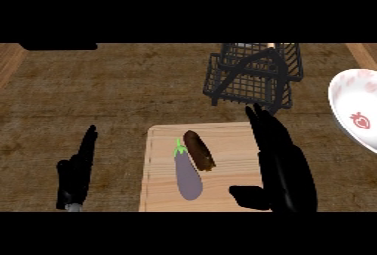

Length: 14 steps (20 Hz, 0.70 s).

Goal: Pick the sweet potato from the cutting board and place it in the tiered basket

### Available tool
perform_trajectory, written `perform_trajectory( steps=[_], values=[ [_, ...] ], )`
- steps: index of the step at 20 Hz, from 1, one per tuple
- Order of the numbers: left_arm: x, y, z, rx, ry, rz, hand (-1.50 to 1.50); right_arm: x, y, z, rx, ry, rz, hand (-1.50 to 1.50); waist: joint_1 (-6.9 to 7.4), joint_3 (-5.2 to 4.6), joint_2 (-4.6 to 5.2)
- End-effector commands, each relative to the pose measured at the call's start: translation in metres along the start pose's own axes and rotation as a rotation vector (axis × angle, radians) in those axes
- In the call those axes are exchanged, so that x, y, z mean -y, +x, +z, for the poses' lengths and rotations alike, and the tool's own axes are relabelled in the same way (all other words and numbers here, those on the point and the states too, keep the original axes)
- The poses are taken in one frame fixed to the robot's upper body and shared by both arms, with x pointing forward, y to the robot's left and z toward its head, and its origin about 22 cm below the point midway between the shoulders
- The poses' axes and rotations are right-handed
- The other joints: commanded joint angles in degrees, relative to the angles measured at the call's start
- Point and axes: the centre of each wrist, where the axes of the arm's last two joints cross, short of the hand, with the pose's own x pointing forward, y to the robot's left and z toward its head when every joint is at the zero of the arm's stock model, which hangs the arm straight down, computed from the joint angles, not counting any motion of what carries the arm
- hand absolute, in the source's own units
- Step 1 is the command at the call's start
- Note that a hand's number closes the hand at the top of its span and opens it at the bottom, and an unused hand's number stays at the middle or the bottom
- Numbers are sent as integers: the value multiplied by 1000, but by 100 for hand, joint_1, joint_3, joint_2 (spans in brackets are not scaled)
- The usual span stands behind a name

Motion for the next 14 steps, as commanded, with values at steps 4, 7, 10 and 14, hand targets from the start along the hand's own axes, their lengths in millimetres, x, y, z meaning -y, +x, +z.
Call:
perform_trajectory(
  steps=[4,7,10,14],
  values=[
    [-5,-9,3,-61,-25,7,0,-14,80,25,-111,-66,224,-150,103,-4,43],
    [0,-8,2,-55,-41,-2,0,-32,104,16,-153,-73,254,-150,131,6,73],
    [3,-7,0,-38,-45,7,0,-44,108,6,-162,-64,313,-150,152,11,89],
    [2,-14,2,-42,-29,7,0,-60,102,-1,-197,-33,423,-150,139,10,95]
  ],
)
